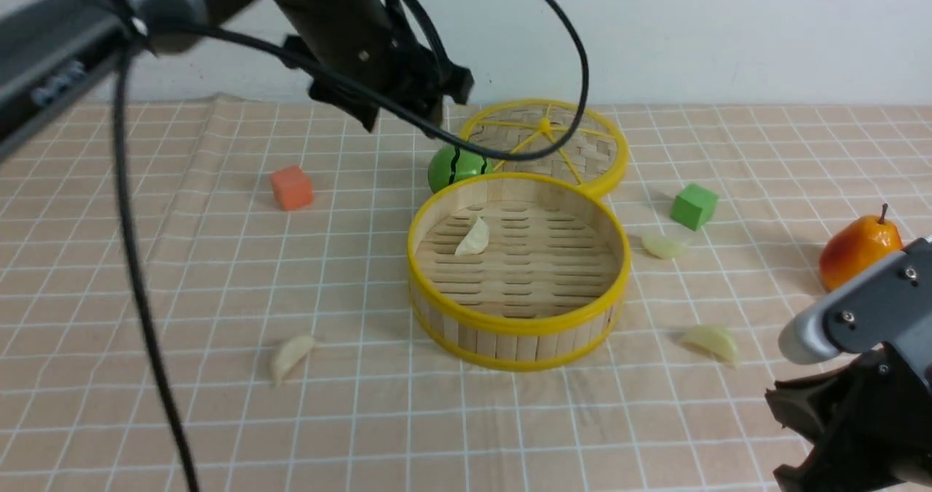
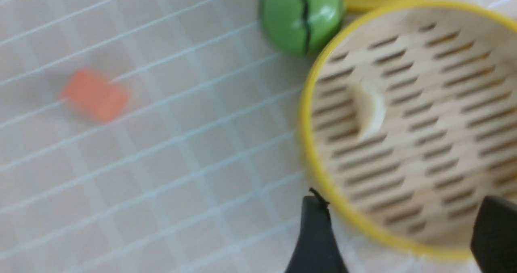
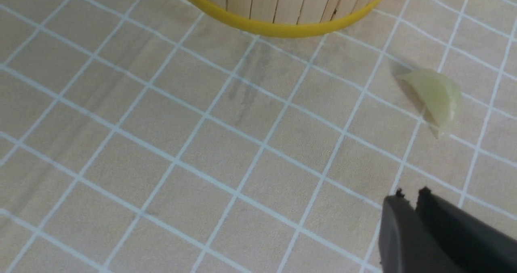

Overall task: Put the dumplings into the steamer on the table with the brown tablecloth.
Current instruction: 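Reach for and grasp a dumpling on the table with the left gripper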

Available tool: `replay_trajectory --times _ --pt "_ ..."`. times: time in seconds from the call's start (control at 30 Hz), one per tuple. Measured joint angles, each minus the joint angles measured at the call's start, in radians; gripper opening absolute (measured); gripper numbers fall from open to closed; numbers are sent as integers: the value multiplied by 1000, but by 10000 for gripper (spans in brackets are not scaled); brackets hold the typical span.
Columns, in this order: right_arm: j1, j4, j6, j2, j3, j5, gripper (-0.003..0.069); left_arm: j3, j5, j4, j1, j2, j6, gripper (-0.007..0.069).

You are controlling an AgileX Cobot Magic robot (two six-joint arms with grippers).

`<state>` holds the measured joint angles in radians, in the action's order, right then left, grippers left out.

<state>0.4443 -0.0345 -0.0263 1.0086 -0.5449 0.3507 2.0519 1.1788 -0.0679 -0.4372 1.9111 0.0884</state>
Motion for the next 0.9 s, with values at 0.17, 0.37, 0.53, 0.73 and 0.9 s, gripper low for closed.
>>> replay_trajectory --times 0.17,0.37,0.53,0.73,0.9 --pt "0 27 0 0 0 0 64 -175 51 10 51 -105 15 428" --pt "0 64 0 1 0 0 67 -590 -153 57 124 -128 7 412" --pt "0 85 0 1 0 1 71 -742 -353 34 125 -103 -15 409" --pt "0 116 0 1 0 17 78 -787 -492 -8 125 -6 -1 330" --pt "0 126 0 1 0 25 85 -786 -503 -18 125 17 43 211"
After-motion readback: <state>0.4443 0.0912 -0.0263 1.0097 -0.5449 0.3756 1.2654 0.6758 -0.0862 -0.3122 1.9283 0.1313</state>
